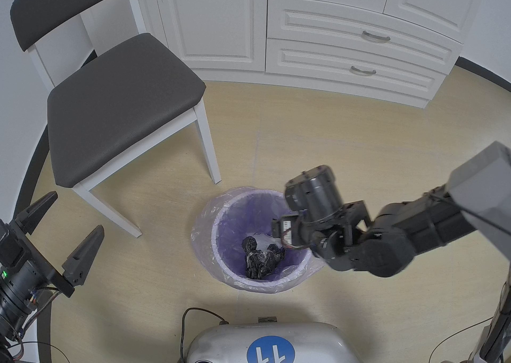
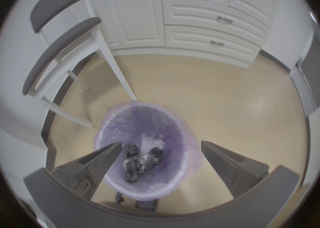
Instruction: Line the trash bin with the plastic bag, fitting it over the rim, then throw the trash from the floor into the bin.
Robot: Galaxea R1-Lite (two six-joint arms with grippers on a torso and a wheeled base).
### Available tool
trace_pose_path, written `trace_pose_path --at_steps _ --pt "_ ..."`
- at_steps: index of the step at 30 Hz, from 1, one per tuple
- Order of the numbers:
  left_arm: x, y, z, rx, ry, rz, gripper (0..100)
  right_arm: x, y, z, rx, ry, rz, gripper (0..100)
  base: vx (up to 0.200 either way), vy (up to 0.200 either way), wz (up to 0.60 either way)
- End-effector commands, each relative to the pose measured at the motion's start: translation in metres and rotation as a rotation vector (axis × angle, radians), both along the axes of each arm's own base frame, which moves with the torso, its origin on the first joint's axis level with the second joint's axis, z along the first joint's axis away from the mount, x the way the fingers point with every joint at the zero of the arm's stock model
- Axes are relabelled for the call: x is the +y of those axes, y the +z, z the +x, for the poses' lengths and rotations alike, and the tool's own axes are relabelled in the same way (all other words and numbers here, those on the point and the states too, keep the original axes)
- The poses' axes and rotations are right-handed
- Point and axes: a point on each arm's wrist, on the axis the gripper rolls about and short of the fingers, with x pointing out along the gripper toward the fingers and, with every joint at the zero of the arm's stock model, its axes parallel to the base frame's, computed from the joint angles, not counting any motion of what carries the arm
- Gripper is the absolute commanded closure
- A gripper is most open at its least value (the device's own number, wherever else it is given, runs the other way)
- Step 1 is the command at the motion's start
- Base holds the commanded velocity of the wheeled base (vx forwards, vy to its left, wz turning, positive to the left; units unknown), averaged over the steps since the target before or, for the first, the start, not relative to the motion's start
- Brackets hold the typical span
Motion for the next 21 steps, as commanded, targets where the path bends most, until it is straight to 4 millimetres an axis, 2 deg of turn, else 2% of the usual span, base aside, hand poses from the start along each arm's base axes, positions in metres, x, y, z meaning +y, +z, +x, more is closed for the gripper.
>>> trace_pose_path --at_steps 1,5,6,7,8,10,14,18,19,21 --pt "-0.002 -0.006 0.000 0.044 -0.015 0.005 0 -0.072 0.053 -0.028 -0.121 0.047 -0.076 0 0.000 0.000 0.00" --pt "-0.002 -0.009 0.002 0.105 -0.012 -0.015 0 -0.115 0.052 -0.022 -0.236 0.067 -0.162 0 0.000 0.000 0.00" --pt "-0.002 -0.009 0.002 0.108 -0.013 -0.017 0 -0.118 0.052 -0.021 -0.247 0.066 -0.167 0 0.000 0.000 0.00" --pt "-0.002 -0.009 0.003 0.120 -0.012 -0.022 0 -0.134 0.048 -0.021 -0.302 0.063 -0.201 0 0.000 0.000 0.00" --pt "-0.002 -0.009 0.003 0.120 -0.012 -0.022 0 -0.134 0.048 -0.021 -0.302 0.063 -0.201 0 0.000 0.000 0.00" --pt "0.000 -0.005 0.004 0.102 0.008 -0.035 0 -0.153 0.048 -0.028 -0.410 0.137 -0.194 0 0.000 0.000 0.00" --pt "0.007 -0.006 0.002 0.095 0.067 -0.033 0 -0.170 0.050 -0.039 -0.469 0.267 -0.134 0 0.000 0.000 0.00" --pt "0.010 -0.008 -0.005 0.079 0.079 -0.039 0 -0.181 0.056 -0.049 -0.483 0.248 -0.131 0 0.000 0.000 0.00" --pt "0.012 -0.003 -0.013 0.029 0.076 -0.054 0 -0.196 0.058 -0.054 -0.480 0.200 -0.138 0 0.000 0.000 0.00" --pt "0.014 0.001 -0.018 -0.007 0.082 -0.060 0 -0.210 0.056 -0.060 -0.471 0.148 -0.143 0 0.000 0.000 0.00"
